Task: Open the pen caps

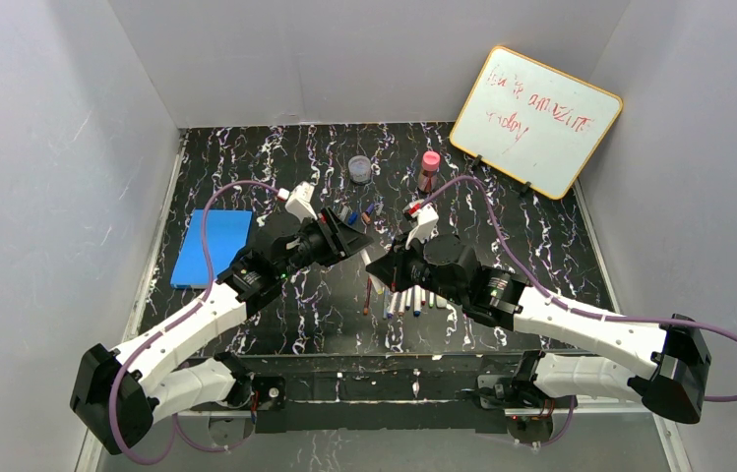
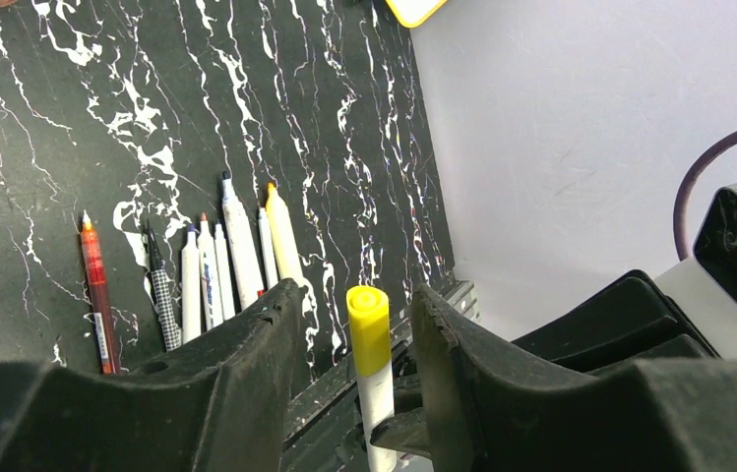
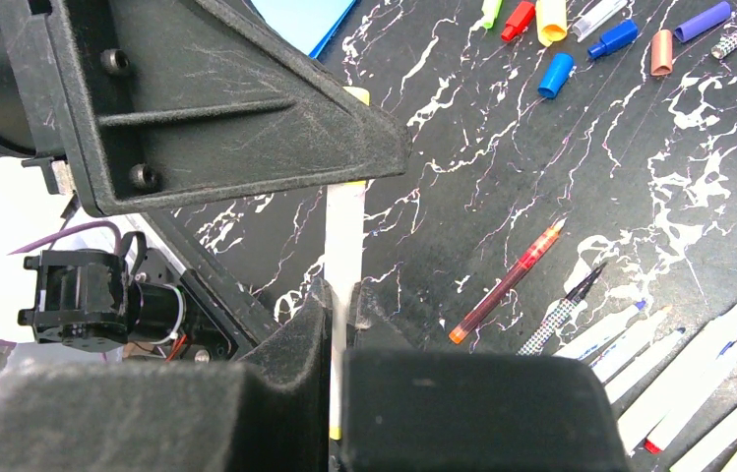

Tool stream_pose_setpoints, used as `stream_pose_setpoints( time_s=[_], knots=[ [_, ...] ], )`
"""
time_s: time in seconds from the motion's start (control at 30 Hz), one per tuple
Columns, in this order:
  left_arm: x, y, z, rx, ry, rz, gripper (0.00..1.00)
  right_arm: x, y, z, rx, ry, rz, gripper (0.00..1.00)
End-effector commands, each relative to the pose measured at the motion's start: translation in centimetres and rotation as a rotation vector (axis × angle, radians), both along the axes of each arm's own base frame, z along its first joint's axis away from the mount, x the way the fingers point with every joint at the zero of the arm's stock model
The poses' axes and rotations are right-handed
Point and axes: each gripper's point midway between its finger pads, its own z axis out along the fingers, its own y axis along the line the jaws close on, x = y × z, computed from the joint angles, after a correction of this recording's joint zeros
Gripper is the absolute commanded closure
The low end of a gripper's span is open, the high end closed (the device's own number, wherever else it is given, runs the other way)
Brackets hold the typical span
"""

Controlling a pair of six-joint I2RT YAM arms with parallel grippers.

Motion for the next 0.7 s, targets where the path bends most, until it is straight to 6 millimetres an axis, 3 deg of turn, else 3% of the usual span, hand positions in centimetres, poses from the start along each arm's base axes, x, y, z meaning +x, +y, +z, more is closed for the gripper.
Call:
stream_pose_setpoints(
  time_s=[0.0,0.23,0.4,0.57,0.6,0.63,0.67],
  knots=[
    [0.4,0.0,2.9,-0.049,-0.048,0.022,0.58,0.1,0.2,1.3,0.047,-0.018,-0.002,0.99],
    [0.3,-0.3,3.1,-0.057,-0.047,0.007,0.71,0.2,0.0,1.4,0.050,-0.022,-0.011,0.99],
    [0.1,-0.2,3.3,-0.066,-0.055,0.003,0.90,0.1,0.1,1.4,0.051,-0.020,-0.005,0.99],
    [-0.3,-0.5,3.4,-0.069,-0.056,-0.026,0.89,0.0,0.0,1.8,0.064,-0.021,-0.007,0.99],
    [-0.4,-0.6,3.4,-0.069,-0.058,-0.035,0.94,-0.1,0.1,2.1,0.077,-0.016,-0.003,0.91],
    [-0.5,-0.6,3.4,-0.070,-0.063,-0.040,1.00,-0.3,0.3,2.4,0.091,-0.010,0.007,0.76],
    [-0.7,-0.5,3.5,-0.070,-0.070,-0.043,1.00,-0.6,0.5,2.9,0.111,-0.005,0.020,0.62]
  ],
)
